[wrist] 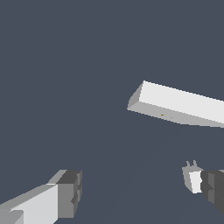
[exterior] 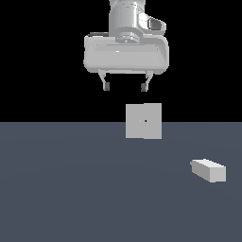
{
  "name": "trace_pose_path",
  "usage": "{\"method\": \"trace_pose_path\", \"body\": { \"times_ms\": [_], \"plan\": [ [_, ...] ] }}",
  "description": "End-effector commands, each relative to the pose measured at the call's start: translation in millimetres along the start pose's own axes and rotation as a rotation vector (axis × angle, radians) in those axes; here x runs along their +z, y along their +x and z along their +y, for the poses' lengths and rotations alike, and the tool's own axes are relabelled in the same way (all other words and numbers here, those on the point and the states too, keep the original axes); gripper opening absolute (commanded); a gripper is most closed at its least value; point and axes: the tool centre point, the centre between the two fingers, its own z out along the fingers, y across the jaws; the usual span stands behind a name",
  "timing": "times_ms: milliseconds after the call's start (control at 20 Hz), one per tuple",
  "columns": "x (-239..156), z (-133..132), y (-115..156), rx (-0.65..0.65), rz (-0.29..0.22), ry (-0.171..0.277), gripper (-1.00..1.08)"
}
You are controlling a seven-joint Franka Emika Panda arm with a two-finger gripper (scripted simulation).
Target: Plug the charger into the wall socket.
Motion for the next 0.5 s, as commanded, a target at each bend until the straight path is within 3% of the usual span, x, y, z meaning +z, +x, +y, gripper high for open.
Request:
{"method": "trace_pose_path", "body": {
  "times_ms": [0,450],
  "plan": [
    [5,7,-6,-0.007,0.01,0.0,1.0],
    [34,48,-37,-0.05,0.071,-0.003,1.0]
  ]
}}
